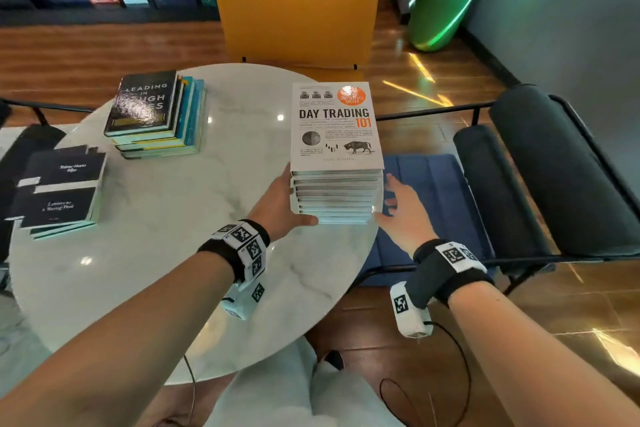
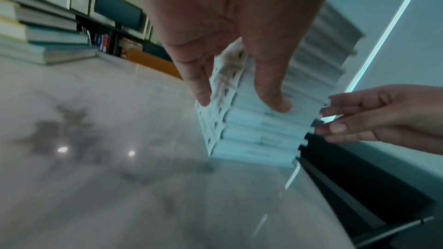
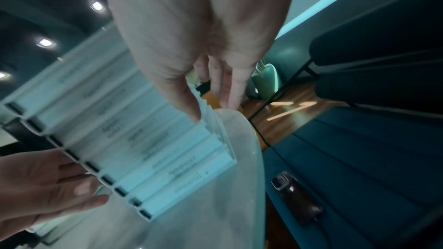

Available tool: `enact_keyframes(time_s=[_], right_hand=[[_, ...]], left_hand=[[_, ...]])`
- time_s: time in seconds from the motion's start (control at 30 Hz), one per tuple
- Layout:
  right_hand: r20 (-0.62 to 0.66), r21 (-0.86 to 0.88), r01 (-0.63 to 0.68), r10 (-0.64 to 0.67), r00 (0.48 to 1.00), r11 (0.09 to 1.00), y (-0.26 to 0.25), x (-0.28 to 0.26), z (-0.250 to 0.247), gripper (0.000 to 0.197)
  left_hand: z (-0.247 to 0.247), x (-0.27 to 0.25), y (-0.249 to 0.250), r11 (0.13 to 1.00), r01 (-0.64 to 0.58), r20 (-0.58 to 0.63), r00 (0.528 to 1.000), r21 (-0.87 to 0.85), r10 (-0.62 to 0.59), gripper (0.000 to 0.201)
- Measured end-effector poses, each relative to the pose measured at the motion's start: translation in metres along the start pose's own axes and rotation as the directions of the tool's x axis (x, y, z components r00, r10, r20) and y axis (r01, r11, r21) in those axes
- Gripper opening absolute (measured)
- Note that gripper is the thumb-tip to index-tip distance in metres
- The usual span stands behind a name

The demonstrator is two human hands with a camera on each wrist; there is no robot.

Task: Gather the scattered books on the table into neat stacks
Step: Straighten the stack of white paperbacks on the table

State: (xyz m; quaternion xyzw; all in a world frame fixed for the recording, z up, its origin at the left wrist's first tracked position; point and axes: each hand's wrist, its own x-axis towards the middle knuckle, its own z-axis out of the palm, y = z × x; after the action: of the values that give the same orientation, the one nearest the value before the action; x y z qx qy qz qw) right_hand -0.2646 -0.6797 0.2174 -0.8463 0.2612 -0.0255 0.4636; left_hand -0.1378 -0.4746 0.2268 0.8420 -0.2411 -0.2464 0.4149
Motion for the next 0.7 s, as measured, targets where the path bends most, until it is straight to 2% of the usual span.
enact_keyframes(time_s=[0.03, 0.1, 0.17, 0.23, 0.3, 0.43, 0.7], right_hand=[[0.043, -0.055, -0.004, 0.006, 0.999, 0.998, 0.005, 0.002, 0.004, 0.055], [0.115, -0.154, -0.025, 0.043, 0.992, 0.988, 0.011, 0.008, 0.012, 0.040], [0.158, -0.250, -0.052, 0.094, 0.983, 0.967, 0.015, 0.014, 0.019, 0.036], [0.146, -0.298, -0.075, 0.123, 0.982, 0.952, 0.019, 0.020, 0.025, 0.030], [0.094, -0.267, -0.095, 0.124, 0.988, 0.959, 0.021, 0.025, 0.029, 0.024], [0.040, -0.238, -0.098, 0.111, 0.993, 0.966, 0.026, 0.029, 0.036, 0.024], [0.018, -0.207, -0.092, 0.098, 0.995, 0.974, 0.025, 0.032, 0.045, 0.018]], left_hand=[[0.007, 0.000, -0.004, 1.000, 0.023, 0.028, 0.999, 0.004, -0.023, 0.085], [0.018, 0.004, -0.011, 0.998, 0.069, 0.040, 0.997, 0.000, -0.069, 0.070], [0.024, 0.011, -0.018, 0.993, 0.107, 0.016, 0.994, 0.046, -0.107, 0.062], [0.027, 0.018, -0.022, 0.981, 0.146, -0.008, 0.989, 0.127, -0.146, 0.056], [0.027, 0.023, -0.026, 0.968, 0.189, -0.028, 0.982, 0.167, -0.187, 0.053], [0.031, 0.027, -0.032, 0.951, 0.240, -0.071, 0.970, 0.192, -0.231, 0.049], [0.028, 0.027, -0.036, 0.960, 0.260, -0.115, 0.962, 0.109, -0.247, 0.045]])
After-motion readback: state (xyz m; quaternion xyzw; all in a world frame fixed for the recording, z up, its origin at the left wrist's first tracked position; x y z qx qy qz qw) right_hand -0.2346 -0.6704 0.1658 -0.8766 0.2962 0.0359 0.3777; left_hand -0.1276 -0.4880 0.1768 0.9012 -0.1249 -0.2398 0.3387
